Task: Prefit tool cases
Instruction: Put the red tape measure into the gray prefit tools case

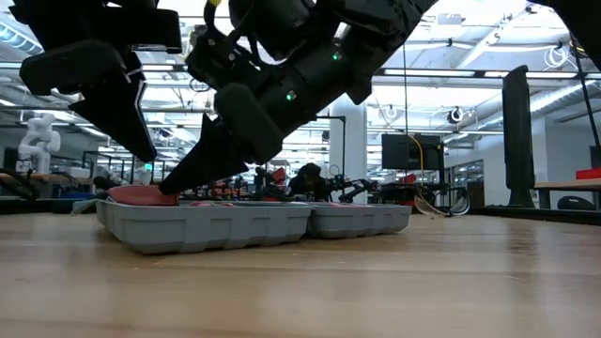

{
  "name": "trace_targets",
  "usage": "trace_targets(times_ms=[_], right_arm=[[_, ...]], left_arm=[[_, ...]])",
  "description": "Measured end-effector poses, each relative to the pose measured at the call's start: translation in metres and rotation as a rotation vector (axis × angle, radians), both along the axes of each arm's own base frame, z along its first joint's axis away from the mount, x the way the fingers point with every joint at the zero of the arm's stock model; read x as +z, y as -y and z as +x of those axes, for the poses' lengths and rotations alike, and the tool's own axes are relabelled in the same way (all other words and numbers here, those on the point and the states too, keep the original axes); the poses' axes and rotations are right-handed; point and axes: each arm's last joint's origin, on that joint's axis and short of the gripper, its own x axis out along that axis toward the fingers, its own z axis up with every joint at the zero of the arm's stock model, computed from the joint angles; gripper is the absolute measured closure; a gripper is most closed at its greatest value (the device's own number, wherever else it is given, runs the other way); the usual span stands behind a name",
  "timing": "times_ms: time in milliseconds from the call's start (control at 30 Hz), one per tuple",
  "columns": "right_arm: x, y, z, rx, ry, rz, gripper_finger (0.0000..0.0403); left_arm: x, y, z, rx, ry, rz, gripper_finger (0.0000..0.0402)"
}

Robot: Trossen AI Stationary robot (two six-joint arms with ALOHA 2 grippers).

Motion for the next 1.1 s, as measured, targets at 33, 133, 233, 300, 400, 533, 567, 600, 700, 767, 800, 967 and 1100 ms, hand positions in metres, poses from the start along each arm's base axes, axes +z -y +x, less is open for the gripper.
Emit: trace_targets(times_ms=[33,133,233,300,400,533,567,600,700,767,800,967,1100], right_arm=[[0.000,0.003,0.000,-0.007,-0.001,-0.002,0.0403],[0.000,0.011,0.002,-0.035,0.006,-0.030,0.0403],[0.000,0.020,0.003,-0.049,0.006,-0.038,0.0403],[-0.001,0.023,0.003,-0.055,-0.003,-0.025,0.0403],[0.000,0.023,0.003,-0.056,-0.002,-0.025,0.0403],[0.002,0.017,0.002,-0.043,0.003,-0.025,0.0403],[0.002,0.015,0.002,-0.039,0.004,-0.024,0.0403],[0.003,0.013,0.001,-0.037,0.005,-0.022,0.0403],[0.004,0.007,0.001,-0.019,0.014,0.000,0.0403],[0.002,0.002,0.003,-0.010,0.036,0.016,0.0403],[0.000,0.000,0.003,-0.006,0.036,0.016,0.0403],[-0.010,0.001,0.006,-0.010,0.047,0.020,0.0403],[-0.008,0.007,0.009,-0.028,0.089,0.027,0.0403]], left_arm=[[0.000,0.000,0.000,-0.001,0.000,0.000,0.0379],[0.000,0.000,0.000,-0.001,0.000,0.000,0.0379],[0.000,0.000,0.000,0.000,0.002,-0.001,0.0379],[0.000,0.000,0.000,-0.001,0.005,-0.003,0.0379],[0.000,0.000,0.001,-0.001,0.006,-0.004,0.0379],[0.001,0.002,0.003,-0.006,0.036,-0.020,0.0379],[0.001,0.003,0.005,-0.013,0.046,-0.030,0.0379],[0.001,0.004,0.006,-0.025,0.051,-0.038,0.0379],[0.001,0.003,0.005,-0.025,0.035,-0.032,0.0379],[0.000,0.002,0.003,-0.010,0.021,-0.021,0.0379],[0.000,0.001,0.002,-0.003,0.017,-0.014,0.0379],[0.000,0.001,0.001,0.010,0.018,-0.012,0.0379],[0.000,0.000,0.001,0.018,0.024,-0.005,0.0379]])
